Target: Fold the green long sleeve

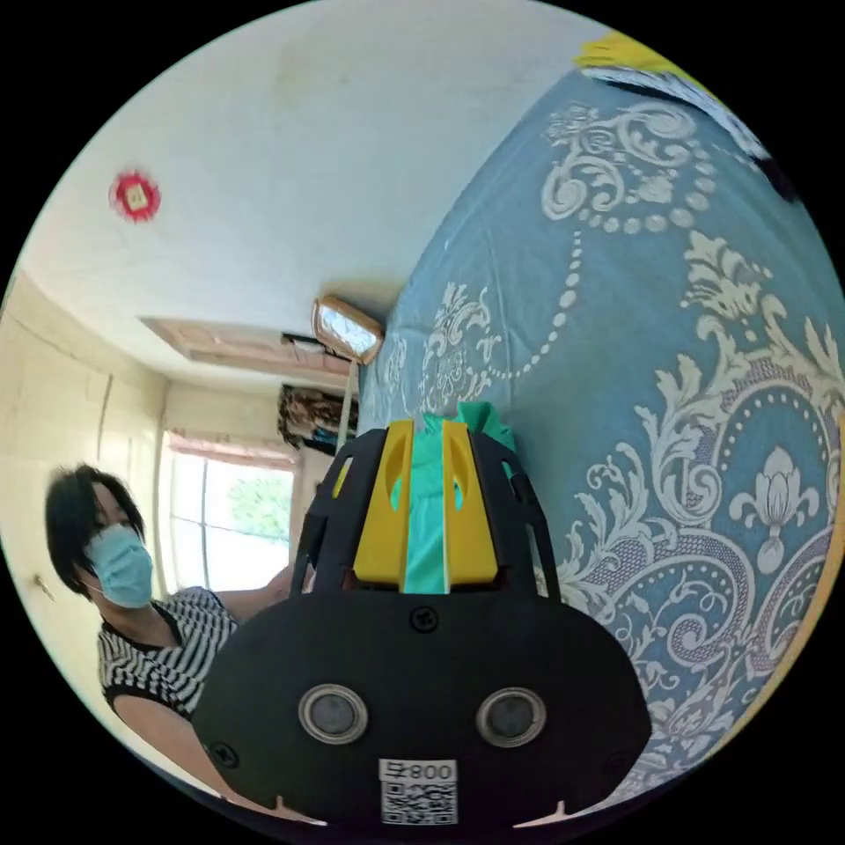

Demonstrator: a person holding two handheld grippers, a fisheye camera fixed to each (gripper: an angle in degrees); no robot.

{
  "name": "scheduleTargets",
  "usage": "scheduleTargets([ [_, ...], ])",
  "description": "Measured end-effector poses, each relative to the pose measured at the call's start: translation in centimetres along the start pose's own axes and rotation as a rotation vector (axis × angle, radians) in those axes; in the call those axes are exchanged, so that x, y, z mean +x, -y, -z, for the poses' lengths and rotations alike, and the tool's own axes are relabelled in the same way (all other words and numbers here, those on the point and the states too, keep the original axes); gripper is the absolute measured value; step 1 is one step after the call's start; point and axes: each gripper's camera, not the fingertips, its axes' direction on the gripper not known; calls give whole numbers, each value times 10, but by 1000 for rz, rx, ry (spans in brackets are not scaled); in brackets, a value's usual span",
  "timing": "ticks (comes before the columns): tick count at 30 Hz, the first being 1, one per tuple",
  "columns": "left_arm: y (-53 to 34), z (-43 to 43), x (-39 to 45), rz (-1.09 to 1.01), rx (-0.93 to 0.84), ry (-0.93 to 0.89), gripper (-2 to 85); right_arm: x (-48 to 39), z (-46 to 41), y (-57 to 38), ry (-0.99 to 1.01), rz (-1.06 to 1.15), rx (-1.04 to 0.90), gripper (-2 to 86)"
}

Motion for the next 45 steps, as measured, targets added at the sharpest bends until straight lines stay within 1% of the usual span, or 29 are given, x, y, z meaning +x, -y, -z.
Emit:
scheduleTargets([
  [1, 0, -22, 16, -74, -79, 59, 72, -13, -10, 0, -43, 40, -38, 66],
  [2, -1, -43, 31, -147, -147, 120, 77, -38, -31, -1, -126, 124, -110, 69],
  [6, -4, -102, 67, -326, -292, 261, 88, -112, -106, -11, -354, 397, -318, 75],
  [7, -6, -119, 77, -386, -335, 314, 91, -121, -115, -14, -382, 437, -338, 74],
  [9, -11, -143, 91, -477, -401, 419, 94, -152, -153, -27, -518, 592, -406, 73],
  [10, -16, -159, 98, -531, -447, 485, 95, -159, -162, -31, -553, 630, -424, 73],
  [11, -21, -173, 103, -577, -485, 546, 96, -169, -181, -40, -636, 702, -459, 72],
  [12, -23, -179, 106, -599, -497, 574, 95, -177, -199, -50, -720, 766, -484, 71],
  [15, -35, -206, 115, -687, -542, 699, 88, -190, -238, -74, -879, 906, -543, 67],
  [17, -39, -219, 120, -725, -541, 774, 77, -194, -255, -86, -960, 971, -564, 64],
  [18, -40, -222, 122, -733, -537, 783, 73, -197, -264, -92, -998, 1006, -565, 62],
  [20, -38, -228, 126, -744, -511, 828, 62, -202, -271, -98, -1025, 1037, -549, 57],
  [23, -28, -227, 130, -705, -435, 829, 49, -210, -269, -94, -1035, 1021, -473, 37],
  [26, -17, -216, 133, -646, -335, 829, 44, -215, -258, -79, -1008, 941, -405, 25],
  [31, -21, -196, 132, -588, -281, 736, 53, -211, -231, -71, -951, 816, -333, 43],
  [33, -29, -186, 131, -581, -269, 743, 64, -208, -206, -77, -941, 755, -250, 54],
  [34, -35, -176, 129, -567, -248, 748, 68, -206, -198, -79, -936, 735, -228, 56],
  [36, -42, -156, 124, -521, -196, 740, 72, -193, -167, -88, -913, 628, -144, 64],
  [38, -49, -125, 112, -433, -119, 729, 76, -177, -147, -92, -909, 535, -100, 69],
  [40, -52, -101, 101, -356, -60, 720, 78, -158, -133, -94, -876, 438, -87, 76],
  [41, -54, -87, 95, -311, -18, 708, 81, -147, -126, -94, -828, 384, -88, 80],
  [42, -55, -80, 91, -294, -4, 699, 82, -137, -121, -94, -787, 344, -89, 83],
  [45, -56, -58, 77, -220, 32, 731, 87, -118, -119, -92, -765, 270, -97, 81],
])
